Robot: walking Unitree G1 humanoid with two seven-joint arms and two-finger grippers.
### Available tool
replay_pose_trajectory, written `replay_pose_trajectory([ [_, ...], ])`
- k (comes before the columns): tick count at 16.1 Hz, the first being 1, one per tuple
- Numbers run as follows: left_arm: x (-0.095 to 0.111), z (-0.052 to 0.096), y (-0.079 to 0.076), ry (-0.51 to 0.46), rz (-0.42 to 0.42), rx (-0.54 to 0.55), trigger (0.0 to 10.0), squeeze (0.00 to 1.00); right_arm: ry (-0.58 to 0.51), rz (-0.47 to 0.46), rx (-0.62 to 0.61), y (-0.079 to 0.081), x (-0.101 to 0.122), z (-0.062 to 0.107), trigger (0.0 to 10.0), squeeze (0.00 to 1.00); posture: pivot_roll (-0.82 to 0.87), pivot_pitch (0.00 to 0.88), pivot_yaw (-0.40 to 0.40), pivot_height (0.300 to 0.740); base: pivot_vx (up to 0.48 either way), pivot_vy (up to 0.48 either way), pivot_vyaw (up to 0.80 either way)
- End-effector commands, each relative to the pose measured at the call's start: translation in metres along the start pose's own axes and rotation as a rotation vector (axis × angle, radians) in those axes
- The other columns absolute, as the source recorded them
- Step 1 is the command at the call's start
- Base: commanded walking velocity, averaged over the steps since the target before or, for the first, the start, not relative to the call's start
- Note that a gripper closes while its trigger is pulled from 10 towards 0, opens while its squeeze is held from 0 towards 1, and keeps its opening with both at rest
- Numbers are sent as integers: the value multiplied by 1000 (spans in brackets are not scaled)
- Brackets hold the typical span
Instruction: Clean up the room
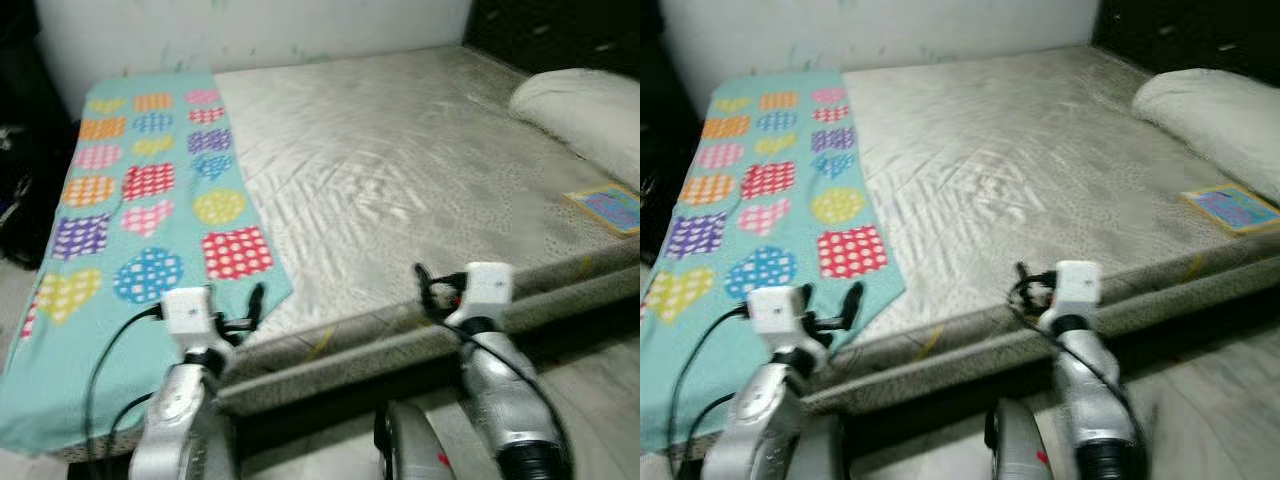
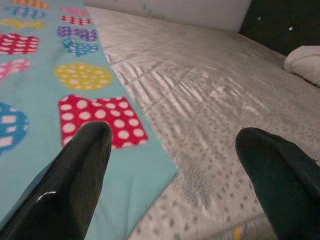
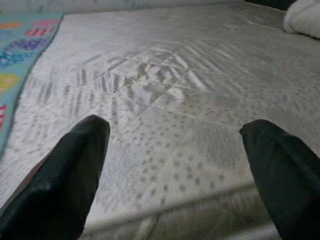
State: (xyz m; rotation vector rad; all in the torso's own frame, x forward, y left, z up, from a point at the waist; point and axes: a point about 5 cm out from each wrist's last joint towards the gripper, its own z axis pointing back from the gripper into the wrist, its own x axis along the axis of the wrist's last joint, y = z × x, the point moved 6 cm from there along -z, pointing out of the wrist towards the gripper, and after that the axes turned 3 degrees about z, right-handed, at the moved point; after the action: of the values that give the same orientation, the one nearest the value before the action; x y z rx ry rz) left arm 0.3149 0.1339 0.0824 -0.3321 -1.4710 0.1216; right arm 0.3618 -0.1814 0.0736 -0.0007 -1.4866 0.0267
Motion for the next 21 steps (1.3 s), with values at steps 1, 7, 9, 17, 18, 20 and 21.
replay_pose_trajectory([
  [1,3,3,11,-2,-16,31,10000,0,-30,-11,45,17,8,-3,10000,0,-91,1,-4,532,480,0,656],
  [7,-1,1,10,15,-12,44,10000,0,-23,-6,50,17,5,-1,10000,0,-95,2,-3,532,59,0,515],
  [9,-3,1,10,19,-10,47,10000,0,-13,-13,51,18,2,-1,10000,0,-94,3,-3,532,0,0,0],
  [17,-5,1,10,29,-13,56,10000,0,-15,7,76,22,2,0,10000,0,-94,4,-4,532,0,0,0],
  [18,-5,1,10,29,-14,55,10000,0,-15,8,78,23,2,0,10000,0,-94,4,-4,532,0,0,0],
  [20,-6,2,11,31,-16,60,10000,0,-16,14,87,25,2,0,10000,0,-93,6,-3,532,0,0,0],
  [21,-5,2,11,31,-16,62,10000,0,-16,17,93,27,2,0,10000,0,-93,6,-3,532,0,0,0],
])
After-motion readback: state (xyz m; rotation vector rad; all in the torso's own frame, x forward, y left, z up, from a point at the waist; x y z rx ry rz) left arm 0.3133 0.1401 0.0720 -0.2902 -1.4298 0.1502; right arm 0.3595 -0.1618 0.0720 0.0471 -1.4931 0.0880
